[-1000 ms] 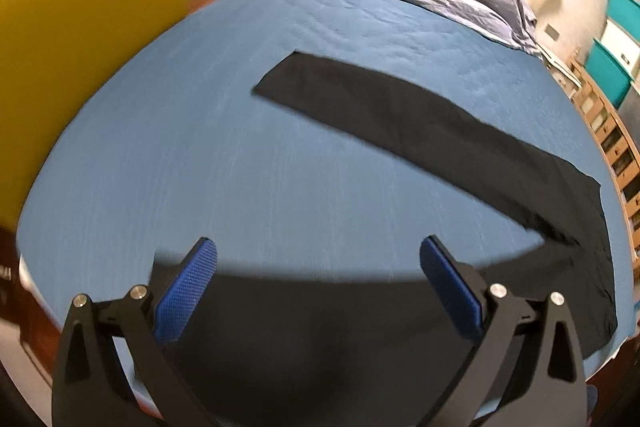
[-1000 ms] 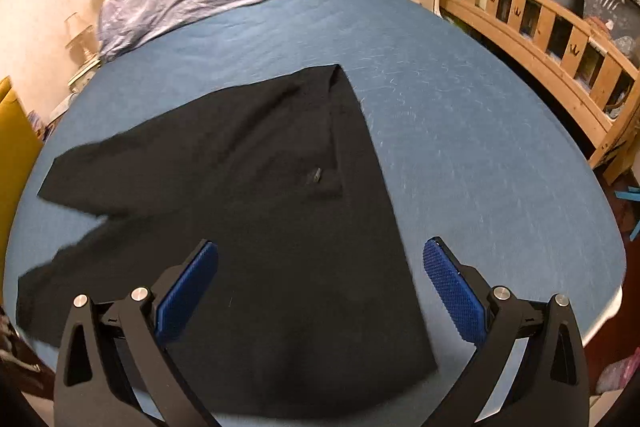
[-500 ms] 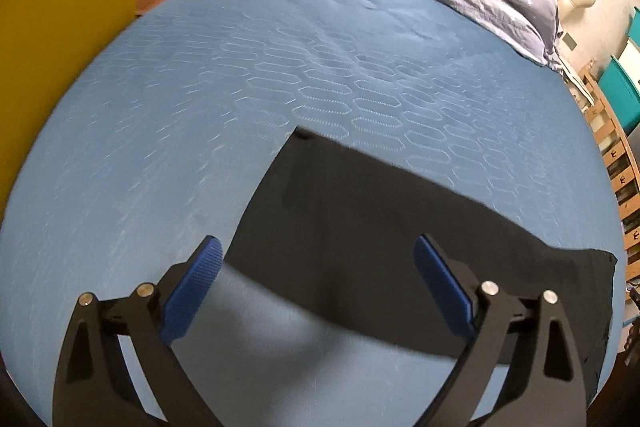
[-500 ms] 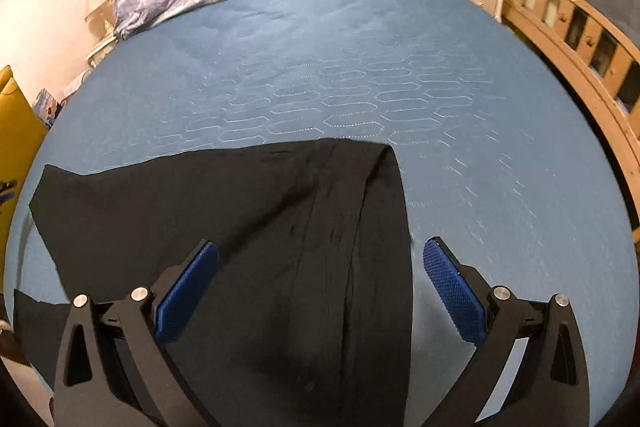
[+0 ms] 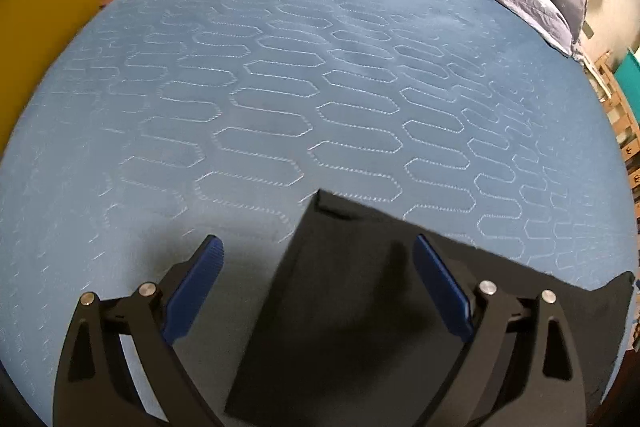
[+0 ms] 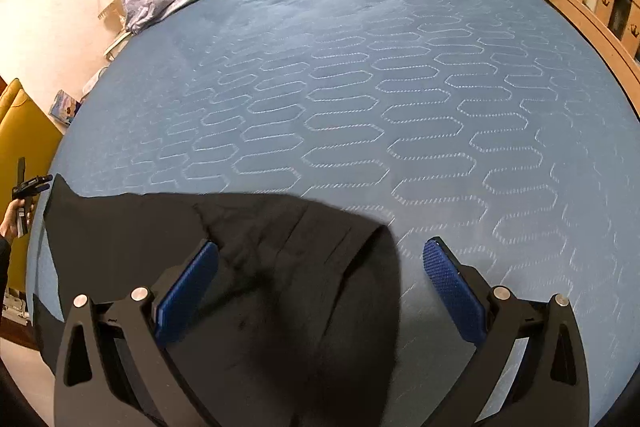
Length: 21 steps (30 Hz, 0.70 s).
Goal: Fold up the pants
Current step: 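Lower both tools onto the trouser leg hems, then close the left tool on one hem while the right tool grips the other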
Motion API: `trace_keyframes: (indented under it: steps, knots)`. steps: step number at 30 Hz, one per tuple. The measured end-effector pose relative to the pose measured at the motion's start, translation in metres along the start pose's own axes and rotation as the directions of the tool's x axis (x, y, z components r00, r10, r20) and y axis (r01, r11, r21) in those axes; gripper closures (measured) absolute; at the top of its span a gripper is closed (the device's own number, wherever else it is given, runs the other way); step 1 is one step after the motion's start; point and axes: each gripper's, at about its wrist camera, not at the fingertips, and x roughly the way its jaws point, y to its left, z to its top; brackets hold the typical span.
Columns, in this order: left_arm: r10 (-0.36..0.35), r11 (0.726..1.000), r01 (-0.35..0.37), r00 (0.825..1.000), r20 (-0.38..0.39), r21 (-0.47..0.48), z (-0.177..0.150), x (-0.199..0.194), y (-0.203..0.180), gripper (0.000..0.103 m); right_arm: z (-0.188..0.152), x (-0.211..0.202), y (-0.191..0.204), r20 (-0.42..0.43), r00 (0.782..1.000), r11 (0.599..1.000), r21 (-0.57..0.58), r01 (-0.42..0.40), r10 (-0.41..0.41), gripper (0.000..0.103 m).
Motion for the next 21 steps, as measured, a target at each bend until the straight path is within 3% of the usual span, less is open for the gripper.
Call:
trace_keyframes:
  steps: [5, 9, 11, 13, 15, 16, 17, 19, 21]
  knots:
    - [0.012, 0.997, -0.008, 0.999, -0.048, 0.077, 0.008, 0.027, -0.02, 0.002, 0.017, 0.021, -0.007, -0.035, 0.999, 1.0, 0.021, -0.023, 0.024, 0.004]
    - [0.033, 0.994, -0.025, 0.997, -0.068, 0.108, 0.011, 0.032, -0.025, 0.005, 0.026, 0.039, -0.004, -0.078, 0.997, 1.0, -0.007, -0.004, 0.004, 0.004]
    - [0.039, 0.992, -0.03, 0.996, -0.075, 0.12, 0.012, 0.032, -0.026, 0.011, 0.029, 0.047, -0.001, -0.092, 0.996, 1.0, -0.026, 0.003, -0.005, 0.004]
    - [0.033, 0.991, -0.022, 0.996, -0.078, 0.128, 0.015, 0.029, -0.022, 0.024, 0.029, 0.05, 0.006, -0.103, 0.995, 0.998, -0.064, -0.023, 0.016, 0.004]
    - [-0.003, 0.992, 0.014, 0.996, -0.089, 0.126, 0.017, 0.026, -0.017, 0.054, 0.028, 0.053, 0.014, -0.13, 0.991, 0.993, -0.117, -0.024, 0.009, 0.025]
    - [-0.02, 0.992, 0.032, 0.995, -0.097, 0.124, 0.018, 0.023, -0.014, 0.064, 0.028, 0.053, 0.019, -0.138, 0.99, 0.988, -0.153, 0.008, -0.03, 0.031]
    - [-0.056, 0.991, 0.069, 0.992, -0.111, 0.119, 0.017, 0.02, -0.011, 0.083, 0.029, 0.052, 0.02, -0.145, 0.988, 0.985, -0.17, 0.023, -0.048, 0.052]
    - [-0.077, 0.986, 0.094, 0.989, -0.123, 0.137, 0.02, 0.015, -0.012, 0.091, 0.032, 0.047, 0.017, -0.162, 0.986, 0.987, -0.162, -0.003, -0.023, 0.085]
    - [-0.087, 0.984, 0.104, 0.989, -0.121, 0.144, 0.024, 0.012, -0.014, 0.094, 0.033, 0.041, 0.025, -0.175, 0.984, 0.979, -0.203, -0.016, -0.021, 0.091]
